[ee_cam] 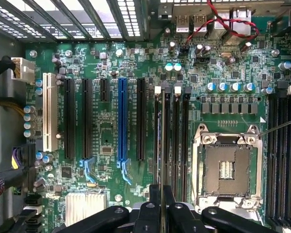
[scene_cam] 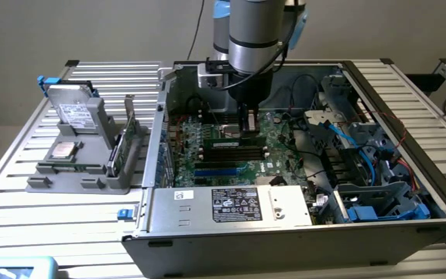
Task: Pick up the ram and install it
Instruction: 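Insert the ram into the slot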
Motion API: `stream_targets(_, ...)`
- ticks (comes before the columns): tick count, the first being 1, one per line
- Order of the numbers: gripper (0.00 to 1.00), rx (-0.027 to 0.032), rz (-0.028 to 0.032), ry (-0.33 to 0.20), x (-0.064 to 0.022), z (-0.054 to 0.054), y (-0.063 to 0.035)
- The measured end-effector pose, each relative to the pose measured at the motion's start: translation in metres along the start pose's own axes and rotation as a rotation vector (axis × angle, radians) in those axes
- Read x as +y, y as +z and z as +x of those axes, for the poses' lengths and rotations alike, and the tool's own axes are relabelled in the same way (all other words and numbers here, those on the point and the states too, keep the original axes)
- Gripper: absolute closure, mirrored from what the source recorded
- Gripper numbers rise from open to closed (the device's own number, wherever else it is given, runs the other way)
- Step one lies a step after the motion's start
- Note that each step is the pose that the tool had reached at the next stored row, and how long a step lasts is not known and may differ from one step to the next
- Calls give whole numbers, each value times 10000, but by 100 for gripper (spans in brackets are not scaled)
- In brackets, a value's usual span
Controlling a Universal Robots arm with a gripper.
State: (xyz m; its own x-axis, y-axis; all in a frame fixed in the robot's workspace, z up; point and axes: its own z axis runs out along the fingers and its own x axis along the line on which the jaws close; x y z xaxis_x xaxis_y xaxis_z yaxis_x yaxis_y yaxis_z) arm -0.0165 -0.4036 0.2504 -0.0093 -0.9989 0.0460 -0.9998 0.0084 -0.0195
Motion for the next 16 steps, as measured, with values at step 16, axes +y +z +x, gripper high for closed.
stream_targets(16, 86, 13, -90, -5, -29, -4, 77)
